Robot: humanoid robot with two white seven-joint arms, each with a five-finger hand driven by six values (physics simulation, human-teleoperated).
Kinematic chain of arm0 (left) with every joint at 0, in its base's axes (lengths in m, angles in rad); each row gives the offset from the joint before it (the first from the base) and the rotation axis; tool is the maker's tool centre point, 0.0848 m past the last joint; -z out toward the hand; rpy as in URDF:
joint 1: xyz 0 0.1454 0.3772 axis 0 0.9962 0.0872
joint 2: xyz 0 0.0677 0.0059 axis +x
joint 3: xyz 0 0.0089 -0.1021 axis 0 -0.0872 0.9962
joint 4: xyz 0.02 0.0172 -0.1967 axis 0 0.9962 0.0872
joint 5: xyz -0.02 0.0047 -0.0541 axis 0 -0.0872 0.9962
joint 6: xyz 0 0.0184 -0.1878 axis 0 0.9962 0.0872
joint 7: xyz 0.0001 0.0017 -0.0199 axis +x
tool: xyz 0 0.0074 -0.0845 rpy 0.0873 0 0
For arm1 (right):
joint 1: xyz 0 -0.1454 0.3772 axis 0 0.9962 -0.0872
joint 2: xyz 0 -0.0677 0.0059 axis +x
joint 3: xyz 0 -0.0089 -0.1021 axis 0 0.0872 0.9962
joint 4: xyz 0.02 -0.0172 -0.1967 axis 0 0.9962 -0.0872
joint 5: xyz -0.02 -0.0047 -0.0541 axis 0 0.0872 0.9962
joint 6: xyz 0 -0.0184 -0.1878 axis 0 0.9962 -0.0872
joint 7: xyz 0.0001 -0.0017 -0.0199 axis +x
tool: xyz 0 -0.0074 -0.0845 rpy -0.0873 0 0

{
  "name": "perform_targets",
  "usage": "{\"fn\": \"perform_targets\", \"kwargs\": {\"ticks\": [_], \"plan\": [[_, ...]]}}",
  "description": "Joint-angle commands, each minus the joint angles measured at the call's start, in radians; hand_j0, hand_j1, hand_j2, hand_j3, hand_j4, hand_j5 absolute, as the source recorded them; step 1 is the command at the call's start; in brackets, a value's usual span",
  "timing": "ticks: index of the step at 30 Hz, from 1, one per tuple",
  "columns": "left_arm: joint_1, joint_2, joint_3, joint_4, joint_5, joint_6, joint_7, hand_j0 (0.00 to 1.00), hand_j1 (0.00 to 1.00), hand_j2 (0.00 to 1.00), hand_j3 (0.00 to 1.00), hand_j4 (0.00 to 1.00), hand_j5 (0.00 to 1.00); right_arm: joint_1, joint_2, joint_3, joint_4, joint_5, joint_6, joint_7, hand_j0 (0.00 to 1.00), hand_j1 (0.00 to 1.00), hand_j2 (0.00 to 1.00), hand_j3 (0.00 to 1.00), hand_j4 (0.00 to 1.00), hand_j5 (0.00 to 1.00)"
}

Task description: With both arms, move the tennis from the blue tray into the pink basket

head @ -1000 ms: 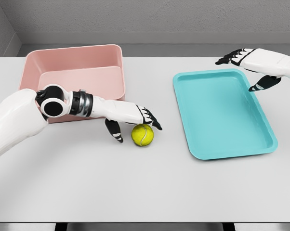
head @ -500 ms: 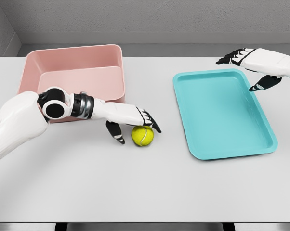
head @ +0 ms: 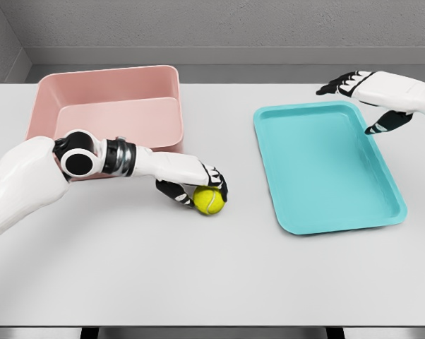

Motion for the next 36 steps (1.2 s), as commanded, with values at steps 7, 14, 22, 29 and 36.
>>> {"fn": "perform_targets", "kwargs": {"ticks": [7, 14, 22, 29, 36], "plan": [[0.006, 0.008, 0.037, -0.028, 0.000, -0.001, -0.001, 0.43, 0.43, 0.43, 0.43, 0.43, 0.43, 0.000, -0.003, -0.003, 0.001, -0.006, 0.002, -0.001, 1.00, 1.00, 1.00, 1.00, 1.00, 1.00], [0.005, 0.033, 0.068, -0.048, 0.005, -0.001, -0.001, 0.43, 0.43, 0.43, 0.43, 0.43, 0.43, -0.002, -0.003, -0.003, 0.001, -0.006, 0.002, -0.001, 1.00, 1.00, 1.00, 1.00, 1.00, 1.00], [-0.005, 0.068, 0.125, -0.111, 0.013, -0.001, -0.001, 0.42, 0.42, 0.42, 0.42, 0.42, 0.42, -0.002, -0.003, -0.003, 0.001, -0.006, 0.002, -0.001, 1.00, 1.00, 1.00, 1.00, 1.00, 1.00], [-0.008, 0.083, 0.146, -0.131, 0.014, -0.001, -0.001, 0.42, 0.42, 0.42, 0.42, 0.42, 0.42, -0.002, -0.003, -0.003, -0.002, -0.006, 0.002, -0.001, 1.00, 1.00, 1.00, 1.00, 1.00, 1.00], [-0.017, 0.091, 0.168, -0.131, 0.023, -0.001, -0.001, 0.42, 0.42, 0.42, 0.42, 0.42, 0.42, -0.003, -0.004, -0.003, -0.002, -0.006, 0.002, -0.001, 1.00, 1.00, 1.00, 1.00, 1.00, 1.00]]}}
